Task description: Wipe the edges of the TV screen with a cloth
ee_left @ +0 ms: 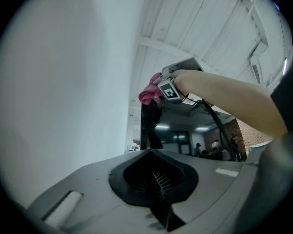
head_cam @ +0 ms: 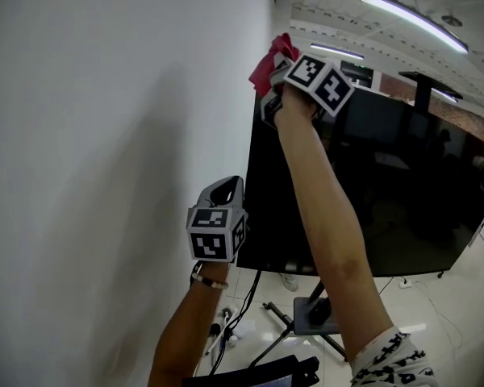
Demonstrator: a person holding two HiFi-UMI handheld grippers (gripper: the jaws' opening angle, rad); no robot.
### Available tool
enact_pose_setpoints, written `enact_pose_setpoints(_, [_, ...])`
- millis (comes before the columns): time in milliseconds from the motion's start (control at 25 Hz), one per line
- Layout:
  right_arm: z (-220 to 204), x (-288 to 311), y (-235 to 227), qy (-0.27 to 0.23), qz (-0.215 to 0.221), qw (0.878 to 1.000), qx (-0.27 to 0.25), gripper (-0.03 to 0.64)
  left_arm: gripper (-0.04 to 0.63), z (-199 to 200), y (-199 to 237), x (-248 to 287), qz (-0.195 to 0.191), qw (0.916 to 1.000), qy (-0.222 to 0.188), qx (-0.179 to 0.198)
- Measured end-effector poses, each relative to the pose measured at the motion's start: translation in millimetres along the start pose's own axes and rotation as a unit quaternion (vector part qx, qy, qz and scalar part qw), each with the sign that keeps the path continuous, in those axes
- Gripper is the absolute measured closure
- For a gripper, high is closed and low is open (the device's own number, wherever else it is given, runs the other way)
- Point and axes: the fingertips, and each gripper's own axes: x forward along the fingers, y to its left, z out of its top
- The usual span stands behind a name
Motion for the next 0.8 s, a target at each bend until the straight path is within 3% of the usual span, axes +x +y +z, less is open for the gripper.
enact_pose_setpoints(120, [51, -17, 2, -0.039, 0.012, 0.996, -0.077, 0.543, 0.595, -4, -7, 2, -0.006, 1.0, 0.003, -0.002])
enact_pose_setpoints(320, [92, -26, -1, -0.049, -0.029, 0.976, -0.211, 0.541, 0.595, -8, -22, 9, -0.02, 0.9996, 0.008, -0.016])
enact_pose_setpoints(400, [84, -15, -6, -0.03, -0.056, 0.955, -0.289, 0.541, 0.595, -5, -29, 11, -0.026, 0.9995, 0.002, -0.018])
enact_pose_setpoints(480, [63, 0, -8, 0.001, -0.072, 0.923, -0.378, 0.541, 0.595, -2, -36, 12, -0.033, 0.9993, -0.004, -0.018])
enact_pose_setpoints(560, [36, 13, 1, 0.035, -0.054, 0.896, -0.439, 0.541, 0.595, 1, -38, 10, -0.035, 0.9992, -0.009, -0.019])
enact_pose_setpoints(680, [0, 19, 21, 0.071, -0.017, 0.878, -0.474, 0.541, 0.595, 4, -30, 1, -0.028, 0.9994, -0.012, -0.016])
enact_pose_setpoints(800, [-24, 20, 26, 0.093, -0.004, 0.87, -0.484, 0.541, 0.595, 7, -19, 0, -0.017, 0.9998, -0.005, -0.009])
